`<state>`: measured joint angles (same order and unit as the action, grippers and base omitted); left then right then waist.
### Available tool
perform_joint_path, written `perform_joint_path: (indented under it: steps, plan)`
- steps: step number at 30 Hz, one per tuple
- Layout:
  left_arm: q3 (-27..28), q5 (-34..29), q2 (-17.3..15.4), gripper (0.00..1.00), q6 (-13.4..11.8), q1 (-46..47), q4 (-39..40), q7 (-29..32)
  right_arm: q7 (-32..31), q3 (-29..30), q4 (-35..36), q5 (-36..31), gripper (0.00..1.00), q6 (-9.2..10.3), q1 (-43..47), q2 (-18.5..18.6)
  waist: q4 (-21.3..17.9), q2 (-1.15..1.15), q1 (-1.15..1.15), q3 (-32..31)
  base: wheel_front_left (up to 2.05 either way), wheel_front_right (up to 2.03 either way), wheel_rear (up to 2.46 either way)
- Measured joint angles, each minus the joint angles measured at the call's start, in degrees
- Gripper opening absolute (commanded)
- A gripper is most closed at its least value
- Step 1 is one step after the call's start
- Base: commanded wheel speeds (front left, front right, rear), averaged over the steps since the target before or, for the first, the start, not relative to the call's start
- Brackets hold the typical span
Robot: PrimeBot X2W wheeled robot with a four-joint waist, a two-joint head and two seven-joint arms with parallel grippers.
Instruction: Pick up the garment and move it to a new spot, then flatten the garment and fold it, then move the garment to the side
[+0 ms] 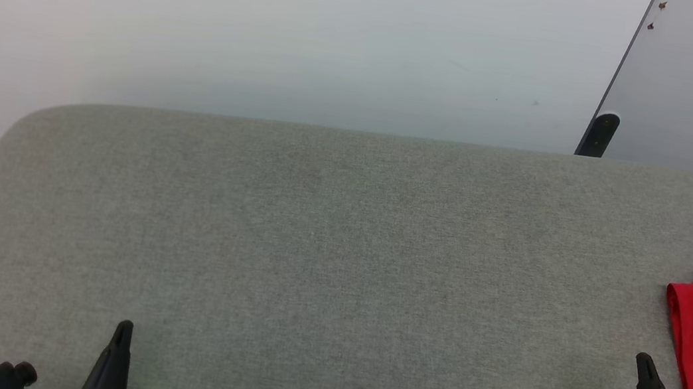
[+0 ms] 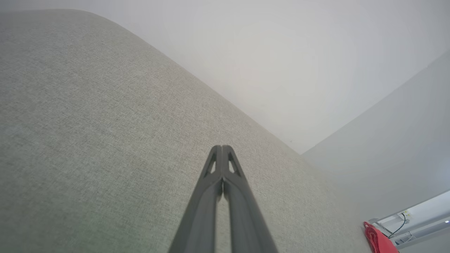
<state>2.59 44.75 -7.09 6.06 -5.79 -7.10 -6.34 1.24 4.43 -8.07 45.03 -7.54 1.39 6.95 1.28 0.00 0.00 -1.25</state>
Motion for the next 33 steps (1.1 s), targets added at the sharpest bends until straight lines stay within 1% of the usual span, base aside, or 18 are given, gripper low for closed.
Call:
perform_joint_path:
  steps: [18, 33]
  plan:
    - [1.03, 12.32, 1.16, 0.0, 0.25, 2.89, -1.86, 3.31, -1.86, 0.57, -1.54, 12.11, 0.0, 0.01, -2.01, -0.94, -0.24, 0.0, 0.0, 0.27, 0.0, 0.0, 0.0]
    - [1.76, 20.86, 1.83, 0.0, 0.49, 4.97, -3.13, 5.67, -3.37, 0.87, -2.65, 20.71, 0.0, 0.01, -3.22, -1.79, -0.44, 0.0, 0.0, 0.49, 0.0, 0.0, 0.0]
